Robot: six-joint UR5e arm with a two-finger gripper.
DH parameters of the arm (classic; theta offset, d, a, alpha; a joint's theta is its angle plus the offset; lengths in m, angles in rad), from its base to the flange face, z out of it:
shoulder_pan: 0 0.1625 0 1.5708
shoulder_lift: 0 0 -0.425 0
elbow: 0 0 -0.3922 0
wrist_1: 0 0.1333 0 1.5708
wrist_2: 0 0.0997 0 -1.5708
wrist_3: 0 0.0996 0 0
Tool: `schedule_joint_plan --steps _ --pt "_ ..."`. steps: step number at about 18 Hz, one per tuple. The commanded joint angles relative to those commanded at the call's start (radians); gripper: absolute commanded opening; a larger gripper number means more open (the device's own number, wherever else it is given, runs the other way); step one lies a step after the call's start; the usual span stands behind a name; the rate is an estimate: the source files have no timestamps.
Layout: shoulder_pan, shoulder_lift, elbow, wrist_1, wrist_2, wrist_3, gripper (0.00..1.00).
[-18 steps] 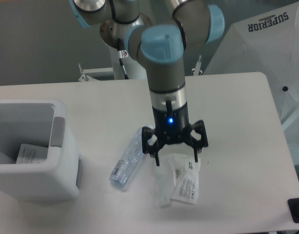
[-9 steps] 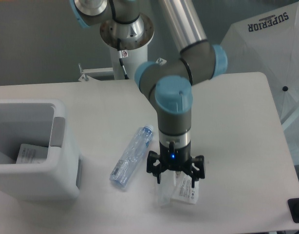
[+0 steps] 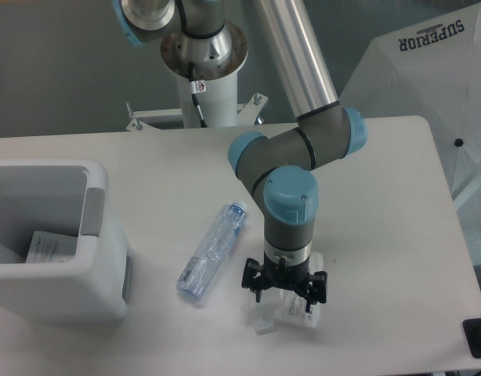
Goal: Place the trash in the trash can
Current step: 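Lower the gripper onto the wrapper and close on it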
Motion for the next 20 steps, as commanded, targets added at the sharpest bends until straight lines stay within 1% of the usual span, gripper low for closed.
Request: schedule_joint_plan --steps 2,5,10,11,14,15,17,20 --pt "-0.003 0.0 -0.028 0.002 0.002 0.029 1.0" --pt "-0.006 -0.003 -0.046 0.003 0.003 0.031 1.0" --pt "-0.009 -0.009 -0.048 0.006 0.005 0.031 1.0" --pt "-0.009 -0.012 -0.048 0.006 0.005 0.031 0.97" --pt "-0.011 -0.012 -0.049 0.006 0.026 0.028 0.82" --pt "-0.012 -0.012 -0.051 0.008 0.028 0.028 0.78" --pt "-0.015 -0.012 -0.051 0.008 0.028 0.026 0.66" --pt "-0.017 -0.006 -0.052 0.009 0.028 0.026 0.51"
